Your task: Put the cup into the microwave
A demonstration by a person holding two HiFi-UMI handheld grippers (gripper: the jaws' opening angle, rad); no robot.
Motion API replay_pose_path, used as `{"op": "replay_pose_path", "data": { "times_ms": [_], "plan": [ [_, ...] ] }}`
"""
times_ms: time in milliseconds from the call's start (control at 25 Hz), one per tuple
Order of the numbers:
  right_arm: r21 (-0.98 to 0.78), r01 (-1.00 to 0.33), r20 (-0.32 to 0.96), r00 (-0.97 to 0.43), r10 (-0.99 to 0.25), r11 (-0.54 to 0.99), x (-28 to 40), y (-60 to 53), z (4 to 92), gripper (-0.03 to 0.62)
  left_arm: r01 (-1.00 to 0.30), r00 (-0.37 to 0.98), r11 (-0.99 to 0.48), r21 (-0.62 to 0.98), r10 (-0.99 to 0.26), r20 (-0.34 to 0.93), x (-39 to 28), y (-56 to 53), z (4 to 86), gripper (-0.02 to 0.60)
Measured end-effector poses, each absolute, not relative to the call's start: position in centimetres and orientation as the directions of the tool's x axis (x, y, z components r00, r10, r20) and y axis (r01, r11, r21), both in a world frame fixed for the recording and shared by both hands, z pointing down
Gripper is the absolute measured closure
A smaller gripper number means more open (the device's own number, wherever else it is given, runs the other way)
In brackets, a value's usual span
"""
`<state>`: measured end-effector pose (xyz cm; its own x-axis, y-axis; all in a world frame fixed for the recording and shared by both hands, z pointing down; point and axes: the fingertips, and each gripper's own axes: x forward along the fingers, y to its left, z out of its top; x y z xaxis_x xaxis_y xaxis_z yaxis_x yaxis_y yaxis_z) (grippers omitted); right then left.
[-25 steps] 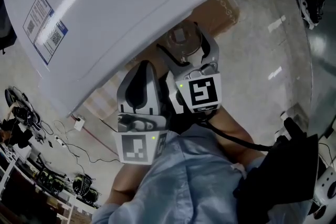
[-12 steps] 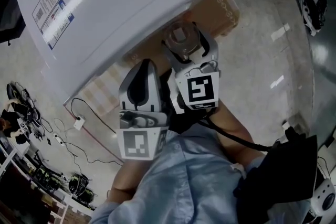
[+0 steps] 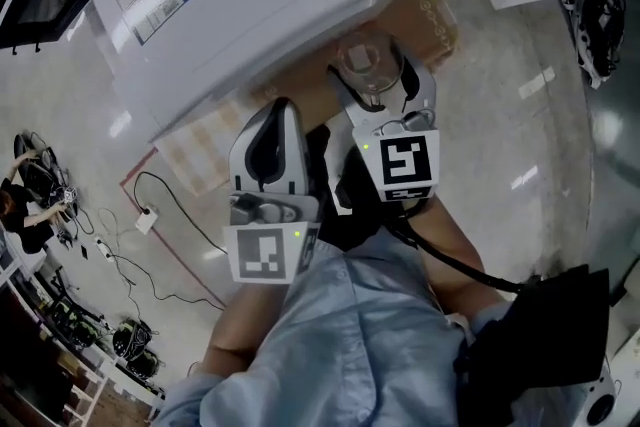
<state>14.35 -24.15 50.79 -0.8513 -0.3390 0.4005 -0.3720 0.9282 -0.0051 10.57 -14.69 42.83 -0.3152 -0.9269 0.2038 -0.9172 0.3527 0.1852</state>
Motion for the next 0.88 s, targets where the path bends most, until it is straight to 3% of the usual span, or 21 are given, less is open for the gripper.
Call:
{"op": "replay_pose_path", "data": {
  "times_ms": [400, 880],
  "plan": [
    [0.021, -0.304, 0.354, -0.889, -0.291, 0.952, 14.9, -21.4, 43.2, 0.232, -0.891, -0.417, 0.428, 0.150, -0.904, 0.098, 9.8, -11.4, 36.1, 0.574],
    [0.000, -0.161, 0.304, -0.940, -0.154, 0.987, 14.8, -16.3, 35.4, 0.232, -0.846, -0.509, 0.518, 0.126, -0.855, 0.099, 11.1, -8.3, 31.4, 0.574]
  ]
}}
